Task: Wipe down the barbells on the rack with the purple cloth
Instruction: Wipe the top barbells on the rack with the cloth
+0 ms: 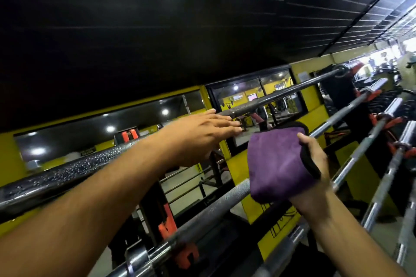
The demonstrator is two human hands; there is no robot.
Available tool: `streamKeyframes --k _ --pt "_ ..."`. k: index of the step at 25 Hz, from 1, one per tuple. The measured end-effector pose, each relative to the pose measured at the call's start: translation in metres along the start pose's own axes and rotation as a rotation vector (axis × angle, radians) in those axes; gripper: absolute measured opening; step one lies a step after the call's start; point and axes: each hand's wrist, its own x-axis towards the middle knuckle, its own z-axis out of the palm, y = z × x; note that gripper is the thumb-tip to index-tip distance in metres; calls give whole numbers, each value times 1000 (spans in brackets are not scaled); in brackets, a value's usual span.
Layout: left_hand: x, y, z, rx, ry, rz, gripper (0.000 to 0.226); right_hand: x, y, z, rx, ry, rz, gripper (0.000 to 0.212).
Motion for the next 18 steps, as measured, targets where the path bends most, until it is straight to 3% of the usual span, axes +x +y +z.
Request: streamKeyframes --k 5,10,13,16,18 --pt "-49 -39 -26 -248 -63 -255 50 74 -3 44 6 160 -80 48" --pt "-92 -43 3 -480 73 -323 54 137 28 80 -314 285 -344 79" --pt "-90 -40 5 -478 101 -357 64 138 62 82 -404 318 -486 63" --pt "-88 -41 4 -481 96 -367 66 114 80 81 -426 205 -570 35" --pt "-89 -41 5 -469 90 -367 65 113 80 74 -534 155 -626 32"
